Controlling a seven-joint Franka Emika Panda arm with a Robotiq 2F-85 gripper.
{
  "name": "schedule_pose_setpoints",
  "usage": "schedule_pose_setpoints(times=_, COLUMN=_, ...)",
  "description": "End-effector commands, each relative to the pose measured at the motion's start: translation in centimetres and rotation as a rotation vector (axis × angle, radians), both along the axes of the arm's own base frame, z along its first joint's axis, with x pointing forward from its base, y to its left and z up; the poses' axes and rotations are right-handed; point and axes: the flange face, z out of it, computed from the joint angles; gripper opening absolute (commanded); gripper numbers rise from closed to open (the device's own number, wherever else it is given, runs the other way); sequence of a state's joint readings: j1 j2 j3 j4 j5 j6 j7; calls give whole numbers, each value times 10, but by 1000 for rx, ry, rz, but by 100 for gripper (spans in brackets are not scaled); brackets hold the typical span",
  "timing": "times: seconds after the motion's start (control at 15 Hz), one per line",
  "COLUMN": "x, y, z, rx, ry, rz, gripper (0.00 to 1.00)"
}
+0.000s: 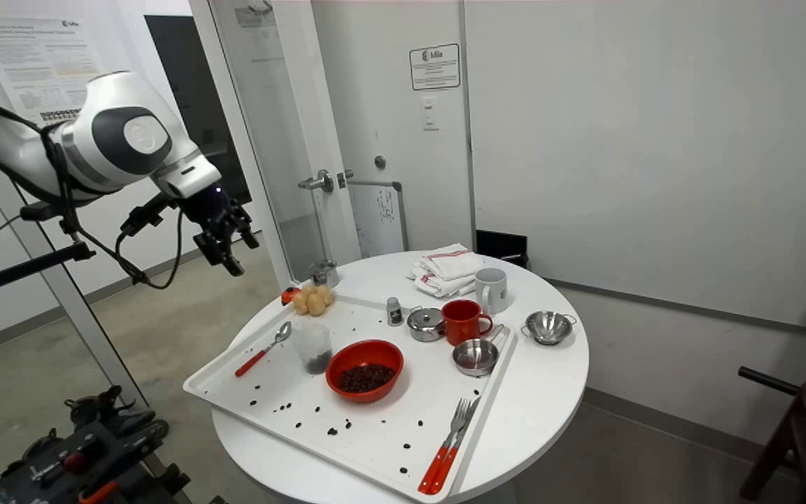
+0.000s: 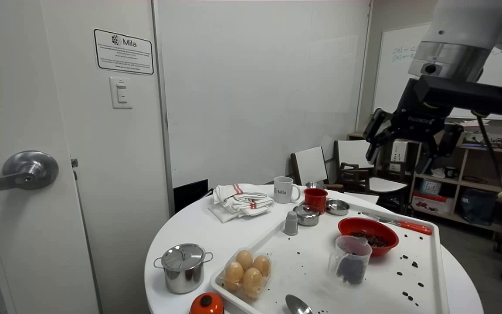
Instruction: Pour the contents in the clear jug into the red bowl
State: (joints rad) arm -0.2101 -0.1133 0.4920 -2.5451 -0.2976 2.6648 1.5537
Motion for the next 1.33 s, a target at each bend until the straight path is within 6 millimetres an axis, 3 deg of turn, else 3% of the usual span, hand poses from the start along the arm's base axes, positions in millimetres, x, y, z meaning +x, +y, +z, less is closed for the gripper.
schedule_pose_setpoints(times=0.0, x=0, y=-5, z=4, rx=-81, ry=-26, rz=-171, gripper=100)
schedule_pose_setpoints(times=0.33, x=7, y=10, z=-14, rx=-208, ry=7, rz=-407, gripper=100)
schedule_pose_setpoints(times=0.53, x=16, y=31, z=-51, rx=-303, ry=131, rz=-521, gripper=100)
schedule_pose_setpoints(times=0.73, x=41, y=51, z=-81, rx=-194, ry=233, rz=-496, gripper=100)
schedule_pose_setpoints(times=0.8, x=14, y=42, z=-58, rx=-240, ry=170, rz=-490, gripper=100)
schedule_pose_setpoints(times=1.0, x=33, y=49, z=-83, rx=-210, ry=223, rz=-501, gripper=100)
schedule_pose_setpoints(times=1.27, x=34, y=34, z=-95, rx=-182, ry=244, rz=-678, gripper=100)
